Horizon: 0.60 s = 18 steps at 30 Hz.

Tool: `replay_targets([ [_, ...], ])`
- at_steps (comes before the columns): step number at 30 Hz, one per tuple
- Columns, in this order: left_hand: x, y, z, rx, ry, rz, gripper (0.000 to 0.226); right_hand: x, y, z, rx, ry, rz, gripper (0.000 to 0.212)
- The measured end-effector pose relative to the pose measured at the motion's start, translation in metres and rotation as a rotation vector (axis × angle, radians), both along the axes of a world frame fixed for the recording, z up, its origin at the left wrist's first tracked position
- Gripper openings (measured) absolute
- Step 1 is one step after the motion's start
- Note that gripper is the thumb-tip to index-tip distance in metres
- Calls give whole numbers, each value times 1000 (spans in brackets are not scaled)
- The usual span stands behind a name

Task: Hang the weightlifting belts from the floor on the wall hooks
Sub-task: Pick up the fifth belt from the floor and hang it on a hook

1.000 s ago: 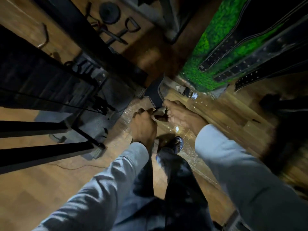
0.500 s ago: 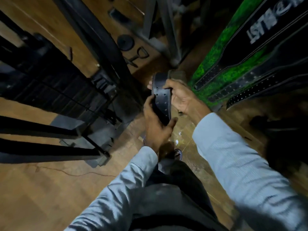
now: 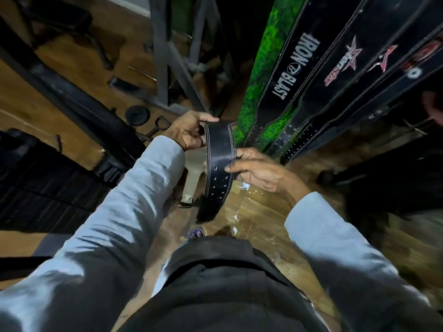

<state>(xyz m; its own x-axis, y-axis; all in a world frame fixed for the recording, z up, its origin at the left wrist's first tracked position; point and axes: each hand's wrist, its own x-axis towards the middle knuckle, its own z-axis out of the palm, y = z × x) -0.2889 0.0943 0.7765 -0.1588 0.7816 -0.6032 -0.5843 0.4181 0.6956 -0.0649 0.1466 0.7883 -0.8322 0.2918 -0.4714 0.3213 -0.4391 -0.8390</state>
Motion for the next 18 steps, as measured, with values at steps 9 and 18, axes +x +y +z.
replay_targets([
  [9, 23, -34, 57, 166, -90, -54, 21, -45, 62, 45, -215, 5, -365, 48],
  [18, -1, -91, 55, 235, -94, 13, 36, -81, 53, 75, 132, 53, -270, 19],
])
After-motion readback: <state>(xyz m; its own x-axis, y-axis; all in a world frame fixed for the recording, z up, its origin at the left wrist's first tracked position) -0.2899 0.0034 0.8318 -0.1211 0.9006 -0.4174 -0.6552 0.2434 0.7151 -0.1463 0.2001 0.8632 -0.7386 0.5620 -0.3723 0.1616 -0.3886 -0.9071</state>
